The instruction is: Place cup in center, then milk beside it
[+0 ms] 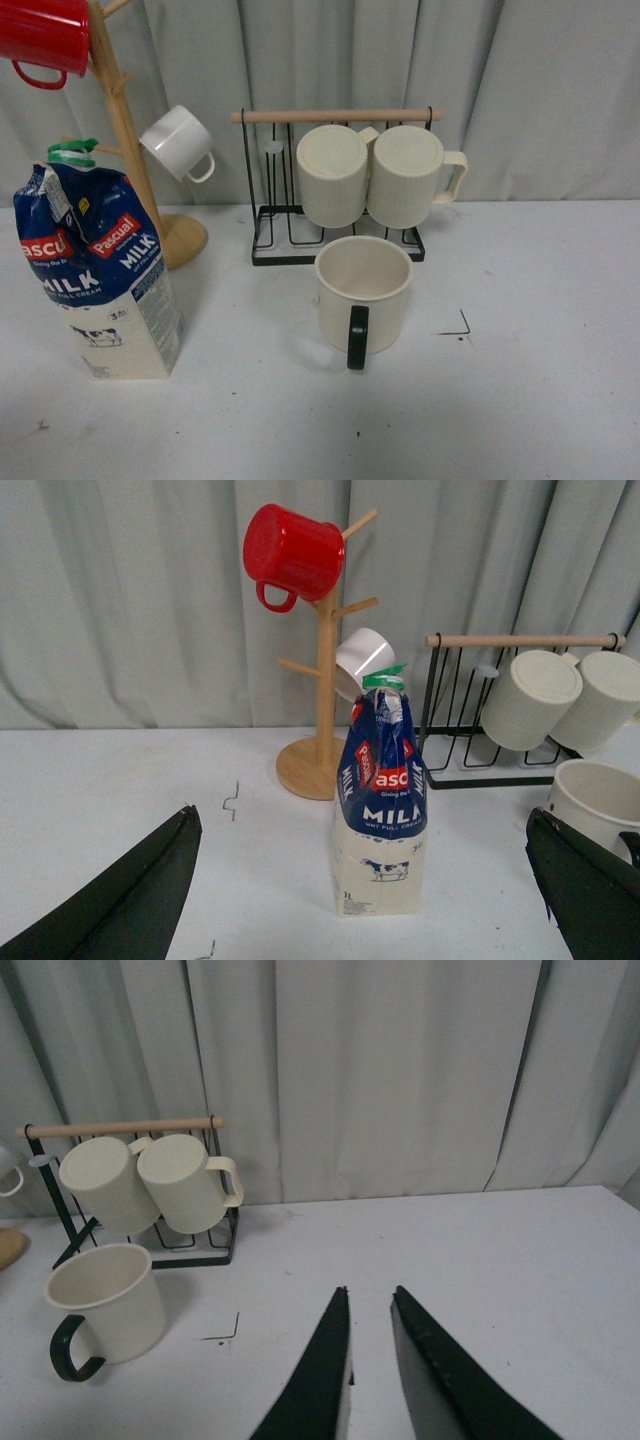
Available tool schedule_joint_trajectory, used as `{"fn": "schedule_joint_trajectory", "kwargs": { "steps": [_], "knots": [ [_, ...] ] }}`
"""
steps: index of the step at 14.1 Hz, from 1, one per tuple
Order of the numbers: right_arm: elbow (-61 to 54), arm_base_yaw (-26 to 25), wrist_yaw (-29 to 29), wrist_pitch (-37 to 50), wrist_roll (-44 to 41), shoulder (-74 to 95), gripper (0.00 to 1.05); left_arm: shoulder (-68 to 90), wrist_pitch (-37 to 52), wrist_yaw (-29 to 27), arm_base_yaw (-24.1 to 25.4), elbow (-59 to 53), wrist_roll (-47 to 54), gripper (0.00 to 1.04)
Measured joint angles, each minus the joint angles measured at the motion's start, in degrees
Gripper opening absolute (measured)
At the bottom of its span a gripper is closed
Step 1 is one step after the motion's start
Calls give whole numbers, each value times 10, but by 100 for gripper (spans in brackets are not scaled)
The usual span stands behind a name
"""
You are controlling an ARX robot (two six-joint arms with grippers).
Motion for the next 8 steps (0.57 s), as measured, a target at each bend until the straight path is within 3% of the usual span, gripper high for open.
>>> {"fn": "schedule_joint_trajectory", "kwargs": {
  "steps": [2,3,6,8],
  "knots": [
    [0,0,0,0,0,0,36,0,0,0,0,0,0,98],
    [0,0,0,0,0,0,47,21,-83,-28,-12,26,-21,98],
    [0,0,1,0,0,0,58,127,-146,-70,-44,77,-67,98],
    [0,0,0,1,0,0,63,177,-129,-74,-54,96,-86,98]
  ]
}}
